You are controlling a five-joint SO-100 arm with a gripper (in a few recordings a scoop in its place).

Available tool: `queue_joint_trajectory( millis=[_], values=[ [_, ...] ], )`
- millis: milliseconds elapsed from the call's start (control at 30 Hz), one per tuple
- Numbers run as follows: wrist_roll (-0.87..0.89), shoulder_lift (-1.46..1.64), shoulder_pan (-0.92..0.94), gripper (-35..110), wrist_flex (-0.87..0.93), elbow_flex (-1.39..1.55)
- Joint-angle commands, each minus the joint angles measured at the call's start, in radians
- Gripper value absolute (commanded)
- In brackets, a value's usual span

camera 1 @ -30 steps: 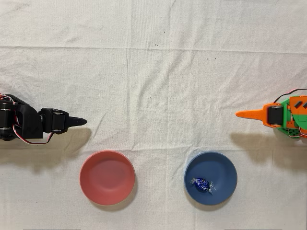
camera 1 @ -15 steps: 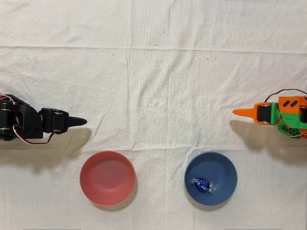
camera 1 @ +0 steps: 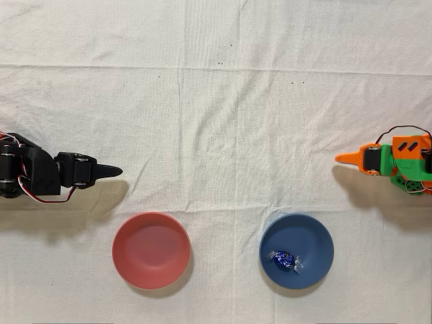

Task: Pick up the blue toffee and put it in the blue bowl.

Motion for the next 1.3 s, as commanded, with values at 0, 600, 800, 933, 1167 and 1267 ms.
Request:
queue_joint_trajectory(
  millis=[0,600,800,933,1167,1267],
  values=[
    [-0.023,0.008,0.008,5,0.005,-0.014],
    [-0.006,0.008,0.031,1,0.003,-0.014],
    [-0.006,0.008,0.031,0,0.003,-0.014],
    [-0.006,0.008,0.031,0,0.003,-0.014],
    [-0.006,0.008,0.031,0,0.003,-0.014],
    [-0.006,0.008,0.031,0,0.003,-0.014]
  ],
)
